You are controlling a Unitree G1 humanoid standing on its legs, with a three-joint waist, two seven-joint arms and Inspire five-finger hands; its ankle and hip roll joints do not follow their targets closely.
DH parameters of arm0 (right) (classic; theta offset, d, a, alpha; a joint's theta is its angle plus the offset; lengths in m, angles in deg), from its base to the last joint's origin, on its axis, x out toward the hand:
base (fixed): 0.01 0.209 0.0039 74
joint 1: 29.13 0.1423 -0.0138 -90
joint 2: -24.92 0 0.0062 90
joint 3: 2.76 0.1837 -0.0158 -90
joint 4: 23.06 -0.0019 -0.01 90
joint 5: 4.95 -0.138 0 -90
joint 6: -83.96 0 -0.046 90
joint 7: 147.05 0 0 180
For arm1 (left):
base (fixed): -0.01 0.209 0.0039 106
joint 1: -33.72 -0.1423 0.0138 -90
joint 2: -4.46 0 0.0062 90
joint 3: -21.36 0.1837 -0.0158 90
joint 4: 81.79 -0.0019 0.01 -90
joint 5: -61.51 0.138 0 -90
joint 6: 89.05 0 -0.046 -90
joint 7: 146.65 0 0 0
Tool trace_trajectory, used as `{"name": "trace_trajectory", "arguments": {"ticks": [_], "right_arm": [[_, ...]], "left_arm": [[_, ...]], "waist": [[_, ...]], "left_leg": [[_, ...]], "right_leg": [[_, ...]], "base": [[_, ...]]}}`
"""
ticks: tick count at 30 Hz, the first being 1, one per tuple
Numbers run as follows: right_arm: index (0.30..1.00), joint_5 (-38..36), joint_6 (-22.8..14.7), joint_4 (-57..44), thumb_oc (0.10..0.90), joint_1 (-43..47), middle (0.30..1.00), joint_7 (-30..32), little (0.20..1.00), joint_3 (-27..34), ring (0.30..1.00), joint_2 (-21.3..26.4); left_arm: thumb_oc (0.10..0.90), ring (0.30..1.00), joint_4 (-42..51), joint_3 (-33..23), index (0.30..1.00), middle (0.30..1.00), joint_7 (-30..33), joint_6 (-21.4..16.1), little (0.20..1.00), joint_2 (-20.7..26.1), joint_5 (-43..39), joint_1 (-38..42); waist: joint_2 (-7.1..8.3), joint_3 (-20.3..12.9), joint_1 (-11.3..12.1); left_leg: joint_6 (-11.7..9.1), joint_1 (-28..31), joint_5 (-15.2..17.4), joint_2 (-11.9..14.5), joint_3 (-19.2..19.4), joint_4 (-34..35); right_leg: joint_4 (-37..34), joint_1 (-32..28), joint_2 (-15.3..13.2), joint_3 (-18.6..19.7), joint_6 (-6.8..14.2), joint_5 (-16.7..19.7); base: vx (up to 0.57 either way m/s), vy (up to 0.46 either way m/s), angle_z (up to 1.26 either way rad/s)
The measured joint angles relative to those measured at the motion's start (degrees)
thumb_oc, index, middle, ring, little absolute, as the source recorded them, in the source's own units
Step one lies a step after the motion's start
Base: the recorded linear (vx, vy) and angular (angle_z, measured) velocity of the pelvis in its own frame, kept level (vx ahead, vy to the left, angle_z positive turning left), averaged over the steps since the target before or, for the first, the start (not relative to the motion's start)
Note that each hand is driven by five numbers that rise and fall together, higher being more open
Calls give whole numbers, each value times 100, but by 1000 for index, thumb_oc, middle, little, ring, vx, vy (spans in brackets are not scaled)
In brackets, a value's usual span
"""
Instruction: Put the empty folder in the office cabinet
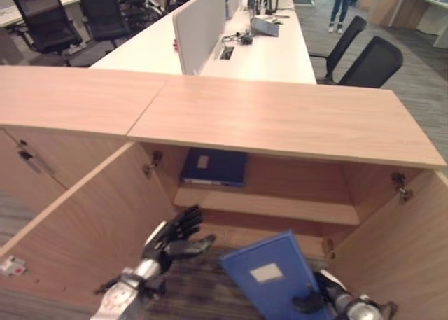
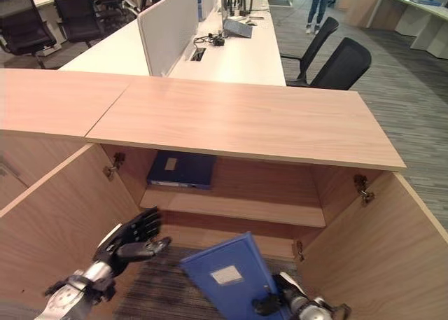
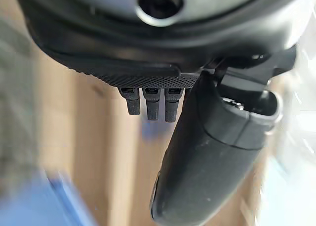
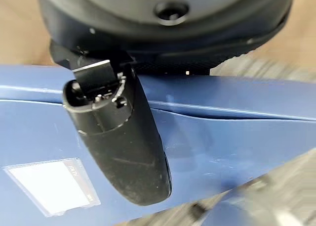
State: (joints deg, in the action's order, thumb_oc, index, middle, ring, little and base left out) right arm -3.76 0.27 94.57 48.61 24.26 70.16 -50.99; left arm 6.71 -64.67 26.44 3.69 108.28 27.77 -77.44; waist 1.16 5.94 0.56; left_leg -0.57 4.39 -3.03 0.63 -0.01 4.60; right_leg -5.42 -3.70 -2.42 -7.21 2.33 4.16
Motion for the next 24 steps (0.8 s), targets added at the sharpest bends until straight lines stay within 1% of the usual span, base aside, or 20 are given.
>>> {"name": "trace_trajectory", "arguments": {"ticks": [2,3,4,5,6,7,8,9,10,12,13,15,16,18,19,20,21,22,23,24], "right_arm": [[300,62,20,87,400,-7,300,80,300,83,300,-65],[300,60,22,147,400,-4,300,112,300,91,300,-110],[300,61,21,247,400,87,300,176,300,93,300,-204],[300,60,26,246,400,312,300,277,300,100,300,-306],[300,55,26,232,400,387,300,290,300,103,300,-308],[300,48,32,210,400,441,300,303,300,114,300,-313],[300,26,60,158,400,539,300,357,300,129,300,-345],[300,6,58,138,400,575,300,363,300,177,300,-353],[300,-32,58,137,400,578,300,361,300,220,300,-353],[300,-163,83,130,400,603,300,410,300,242,300,-309],[300,-285,110,122,400,651,300,466,300,309,300,-247],[300,-478,156,112,400,706,300,506,300,353,300,-202],[300,-601,196,129,400,665,300,498,300,346,300,-396],[300,-649,145,109,400,635,300,520,300,313,300,-641],[300,-705,126,101,400,647,300,516,300,293,300,-664],[300,-871,127,131,400,744,300,537,300,229,300,-714],[300,-897,145,144,400,874,300,531,300,211,300,-744],[300,-932,145,155,400,852,300,519,300,202,300,-851],[300,-953,139,194,400,801,300,518,300,192,300,-946],[300,-972,150,303,400,763,300,543,300,131,300,-1010]], "left_arm": [[800,900,-433,-125,900,900,10,20,900,-259,-293,1],[800,900,-649,-145,900,900,31,124,900,-385,-423,20],[800,900,-856,-145,900,900,37,193,900,-582,-437,26],[800,900,-1044,-56,900,900,49,246,900,-747,-443,178],[800,900,-1049,25,900,900,46,264,900,-774,-444,168],[800,900,-1051,58,900,900,34,273,900,-808,-444,169],[800,900,-1081,62,900,900,33,294,900,-902,-442,167],[800,900,-1104,70,900,900,49,340,900,-923,-433,174],[800,900,-1126,80,900,900,59,345,900,-925,-433,174],[800,900,-1264,77,900,900,152,344,900,-1017,-409,250],[800,900,-1459,77,900,900,255,348,900,-1162,-387,381],[800,900,-1645,12,900,900,317,362,900,-1344,-321,447],[800,900,-1770,-109,900,900,409,349,900,-1380,-134,431],[800,900,-1962,-138,900,900,429,354,900,-1205,80,426],[800,900,-2086,-145,900,900,428,339,900,-1182,102,434],[800,900,-2836,-144,900,900,454,329,900,-1254,149,657],[800,900,-3044,-144,900,900,558,430,900,-1300,253,725],[800,900,-3177,-138,900,900,587,436,900,-1245,366,690],[800,900,-3329,-140,900,900,580,388,900,-1187,444,691],[800,900,-3920,-106,900,900,623,395,900,-1194,763,789]], "waist": [[35,34,58],[44,73,111],[57,182,140],[109,505,140],[65,555,157],[35,588,163],[25,658,183],[38,680,191],[-2,674,188],[-160,703,195],[-390,716,228],[-717,739,318],[-685,789,326],[-434,746,287],[-378,711,289],[-391,652,356],[-466,660,414],[-355,656,398],[-196,603,400],[-114,503,393]], "left_leg": [[-25,-236,100,5,-21,-355],[-48,-288,158,20,-27,-490],[-127,-520,218,35,-36,-942],[-197,-1004,250,2,-23,-1889],[-233,-1116,285,25,-15,-2052],[-248,-1277,330,19,-18,-2181],[-272,-1354,438,-107,-49,-1967],[-294,-1340,406,-183,-48,-1597],[-305,-1341,390,-186,-41,-1393],[-320,-1317,383,-189,-218,-903],[-370,-1309,391,-170,-264,-577],[-352,-1258,280,-49,-144,-361],[-305,-1043,1,-3,26,-165],[-323,-992,-26,-55,133,-214],[-333,-1028,-27,-63,146,-222],[-285,-1156,15,-9,157,-219],[-86,-1208,-138,112,248,-221],[-78,-1225,-166,79,320,-272],[-78,-1226,-166,-27,346,-302],[-7,-1226,-237,-96,427,-372]], "right_leg": [[-1,65,-11,-46,-68,-24],[0,59,10,-46,-93,-7],[25,51,26,-140,-150,-39],[113,76,-42,-160,-216,-48],[131,94,-27,-152,-254,-56],[146,92,-32,-123,-312,-38],[185,174,-134,-48,-341,-30],[233,266,-217,-26,-352,-39],[239,297,-231,-15,-351,-39],[213,355,-231,71,-343,-44],[109,478,-196,194,-322,-55],[47,455,-84,202,-174,-57],[411,397,-56,120,-88,-245],[491,433,-152,213,-42,-335],[335,399,-161,210,-18,-353],[68,325,-96,228,114,-493],[558,533,26,182,65,-652],[1070,602,-17,190,44,-896],[1241,596,-140,207,33,-1049],[1119,514,-237,227,69,-988]], "base": [[-79,-89,10],[-90,-79,16],[-21,-57,23],[44,-33,23],[114,-4,13],[124,25,-4],[125,40,-10],[124,49,-13],[120,53,-8],[145,61,-12],[201,70,-38],[205,84,-50],[196,108,-25],[201,118,-8],[191,125,-39],[201,134,-60],[143,96,-57],[187,147,-23],[108,100,3],[194,225,0]]}}
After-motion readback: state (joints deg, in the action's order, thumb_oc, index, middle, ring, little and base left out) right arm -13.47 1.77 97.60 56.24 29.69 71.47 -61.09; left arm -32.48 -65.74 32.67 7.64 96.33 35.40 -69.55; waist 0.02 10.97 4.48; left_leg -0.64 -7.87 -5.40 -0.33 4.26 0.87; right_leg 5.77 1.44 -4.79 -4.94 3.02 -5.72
